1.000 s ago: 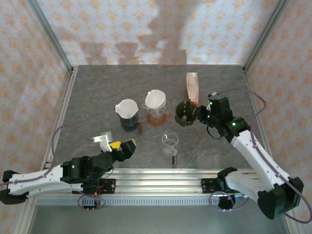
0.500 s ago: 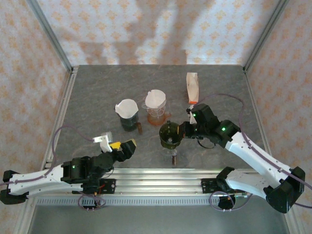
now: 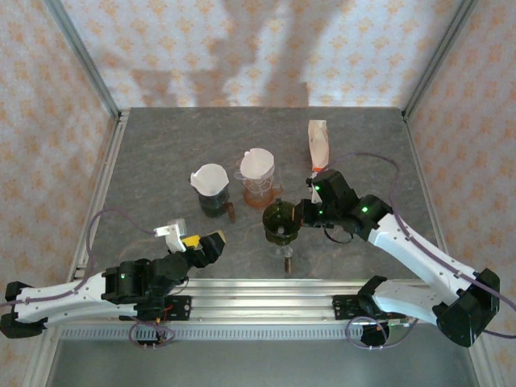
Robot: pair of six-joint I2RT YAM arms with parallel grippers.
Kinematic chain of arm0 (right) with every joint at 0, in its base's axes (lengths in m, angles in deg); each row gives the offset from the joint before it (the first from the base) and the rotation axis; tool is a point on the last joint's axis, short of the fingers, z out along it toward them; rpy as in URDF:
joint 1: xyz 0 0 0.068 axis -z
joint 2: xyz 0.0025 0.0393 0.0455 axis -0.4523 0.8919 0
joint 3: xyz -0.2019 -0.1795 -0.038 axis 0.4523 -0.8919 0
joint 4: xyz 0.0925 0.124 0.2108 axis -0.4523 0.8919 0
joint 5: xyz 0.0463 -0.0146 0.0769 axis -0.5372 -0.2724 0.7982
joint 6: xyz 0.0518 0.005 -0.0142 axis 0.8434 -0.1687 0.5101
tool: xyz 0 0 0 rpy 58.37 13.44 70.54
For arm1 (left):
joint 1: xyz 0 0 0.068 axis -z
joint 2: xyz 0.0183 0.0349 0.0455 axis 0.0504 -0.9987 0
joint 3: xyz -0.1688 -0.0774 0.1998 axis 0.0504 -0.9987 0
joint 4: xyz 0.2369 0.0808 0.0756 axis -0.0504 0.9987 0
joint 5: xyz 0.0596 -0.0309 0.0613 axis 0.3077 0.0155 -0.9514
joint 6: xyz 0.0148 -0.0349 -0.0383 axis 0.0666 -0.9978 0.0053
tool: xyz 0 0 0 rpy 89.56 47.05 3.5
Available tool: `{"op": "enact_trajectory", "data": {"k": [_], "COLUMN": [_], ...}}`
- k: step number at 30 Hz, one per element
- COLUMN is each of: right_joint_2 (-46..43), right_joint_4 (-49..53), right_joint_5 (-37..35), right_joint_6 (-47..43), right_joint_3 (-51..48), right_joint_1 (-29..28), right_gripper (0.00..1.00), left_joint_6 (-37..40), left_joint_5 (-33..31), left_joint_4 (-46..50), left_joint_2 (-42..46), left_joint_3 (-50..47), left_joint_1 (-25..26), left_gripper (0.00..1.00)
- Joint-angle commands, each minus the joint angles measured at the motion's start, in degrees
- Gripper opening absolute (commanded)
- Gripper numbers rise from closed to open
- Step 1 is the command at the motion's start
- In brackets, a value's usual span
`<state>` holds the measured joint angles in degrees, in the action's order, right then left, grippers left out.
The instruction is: Place the coffee filter in the dripper
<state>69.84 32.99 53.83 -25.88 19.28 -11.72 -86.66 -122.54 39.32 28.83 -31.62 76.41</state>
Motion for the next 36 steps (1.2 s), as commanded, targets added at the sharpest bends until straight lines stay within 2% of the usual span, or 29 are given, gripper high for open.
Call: {"op": "enact_trajectory", "data": {"k": [1,4,7,13,19,22,25,27,30,36], "right_joint_2": [0.6,0.6,0.1,-3.0,-7.6,-7.3,-3.0,2.1,10.9,26.8], "right_joint_4": [0.2,0.7,1.2,3.0,4.1,1.7,-1.8,-4.2,-7.7,-15.1], "right_joint_5": [-1.5,-2.1,-3.3,-9.6,-21.4,-23.1,-21.1,-20.8,-19.8,-17.2], "right_joint_6": [0.2,0.1,0.1,0.1,-0.7,-2.6,-4.5,-7.0,-8.1,-7.4], "right_joint_3": [1.0,1.3,1.7,3.7,5.3,6.0,7.1,8.5,11.5,18.1], "right_joint_1": [-0.6,-0.6,-0.6,-0.5,0.4,3.3,9.1,12.6,16.9,21.6], "right_gripper": [0.19,0.37,0.5,0.57,0.63,0.63,0.58,0.55,0.45,0.39], "left_joint_6": [-0.8,-0.7,-0.5,-0.6,-0.8,-0.7,-0.6,-0.6,-0.7,-0.4], "left_joint_5": [-2.3,-2.3,-2.2,-2.1,-2.3,-2.3,-2.3,-2.4,-2.3,-2.1], "left_joint_4": [0.1,-0.1,-0.3,0.3,1.0,0.1,-0.5,-0.5,-0.7,-0.5], "left_joint_2": [0.5,0.4,0.2,-0.2,0.2,0.7,1.1,1.1,0.9,0.6], "left_joint_3": [-0.9,-0.8,-0.9,-0.7,-0.7,-1.5,-1.8,-1.9,-2.1,-1.7], "left_joint_1": [0.3,0.3,0.3,0.3,0.3,0.3,0.3,0.3,0.3,0.3], "left_gripper": [1.0,1.0,1.0,1.0,1.0,1.0,1.0,1.0,1.0,1.0]}}
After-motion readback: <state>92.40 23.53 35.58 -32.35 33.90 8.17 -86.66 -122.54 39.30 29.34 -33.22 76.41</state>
